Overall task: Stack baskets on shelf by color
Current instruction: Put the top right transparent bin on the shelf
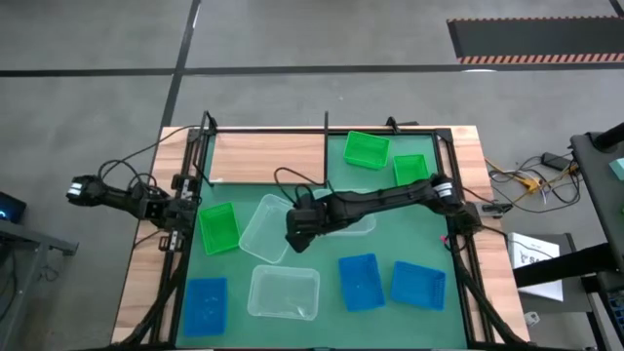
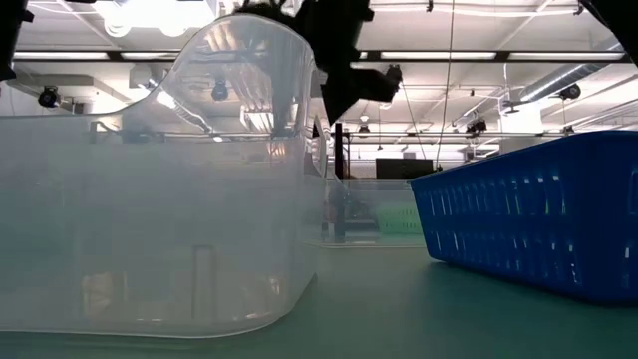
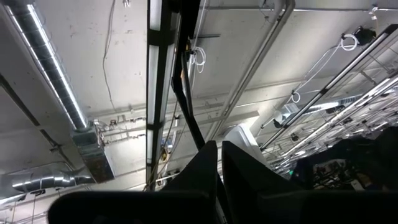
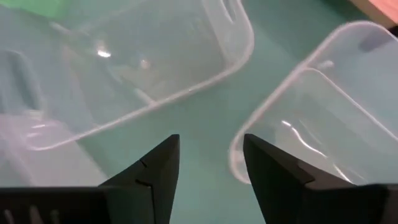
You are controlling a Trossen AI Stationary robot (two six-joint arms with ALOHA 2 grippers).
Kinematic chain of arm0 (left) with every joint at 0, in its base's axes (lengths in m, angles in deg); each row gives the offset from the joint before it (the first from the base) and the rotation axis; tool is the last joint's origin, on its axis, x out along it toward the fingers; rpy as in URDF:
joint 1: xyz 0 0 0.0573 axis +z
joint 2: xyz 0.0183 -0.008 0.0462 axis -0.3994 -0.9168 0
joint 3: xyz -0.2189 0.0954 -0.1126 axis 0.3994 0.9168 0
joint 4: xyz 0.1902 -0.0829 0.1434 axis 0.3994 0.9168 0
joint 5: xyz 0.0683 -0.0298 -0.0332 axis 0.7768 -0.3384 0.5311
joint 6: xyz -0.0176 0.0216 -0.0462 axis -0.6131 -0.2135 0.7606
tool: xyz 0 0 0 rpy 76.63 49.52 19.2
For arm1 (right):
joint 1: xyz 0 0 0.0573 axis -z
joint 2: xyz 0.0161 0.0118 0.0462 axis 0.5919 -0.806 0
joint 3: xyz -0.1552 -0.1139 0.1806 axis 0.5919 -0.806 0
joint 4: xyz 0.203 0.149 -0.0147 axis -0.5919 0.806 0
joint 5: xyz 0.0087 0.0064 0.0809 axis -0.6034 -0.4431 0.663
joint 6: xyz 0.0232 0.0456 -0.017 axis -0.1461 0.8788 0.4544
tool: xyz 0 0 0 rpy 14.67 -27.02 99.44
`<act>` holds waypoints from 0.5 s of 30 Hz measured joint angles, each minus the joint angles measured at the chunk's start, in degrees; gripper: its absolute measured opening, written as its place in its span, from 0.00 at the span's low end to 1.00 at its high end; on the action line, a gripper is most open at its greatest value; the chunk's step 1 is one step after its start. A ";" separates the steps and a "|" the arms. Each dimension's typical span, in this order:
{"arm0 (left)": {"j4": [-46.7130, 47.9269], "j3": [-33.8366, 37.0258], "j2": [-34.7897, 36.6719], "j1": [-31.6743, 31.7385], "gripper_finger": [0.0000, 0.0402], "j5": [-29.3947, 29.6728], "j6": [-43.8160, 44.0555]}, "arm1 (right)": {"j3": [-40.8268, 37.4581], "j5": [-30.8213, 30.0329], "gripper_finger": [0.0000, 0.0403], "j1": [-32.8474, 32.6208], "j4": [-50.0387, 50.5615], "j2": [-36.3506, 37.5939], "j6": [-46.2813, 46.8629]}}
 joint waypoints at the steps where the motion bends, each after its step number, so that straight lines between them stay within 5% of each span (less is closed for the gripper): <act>1: 0.00 0.00 0.05 -0.01 0.02 0.00 0.00 | 0.01 -0.03 0.43 0.18 1.12 -0.42 0.01; 15: 0.15 0.00 0.19 -0.02 0.02 0.00 0.00 | -0.60 -4.24 0.42 0.53 2.12 -1.72 0.51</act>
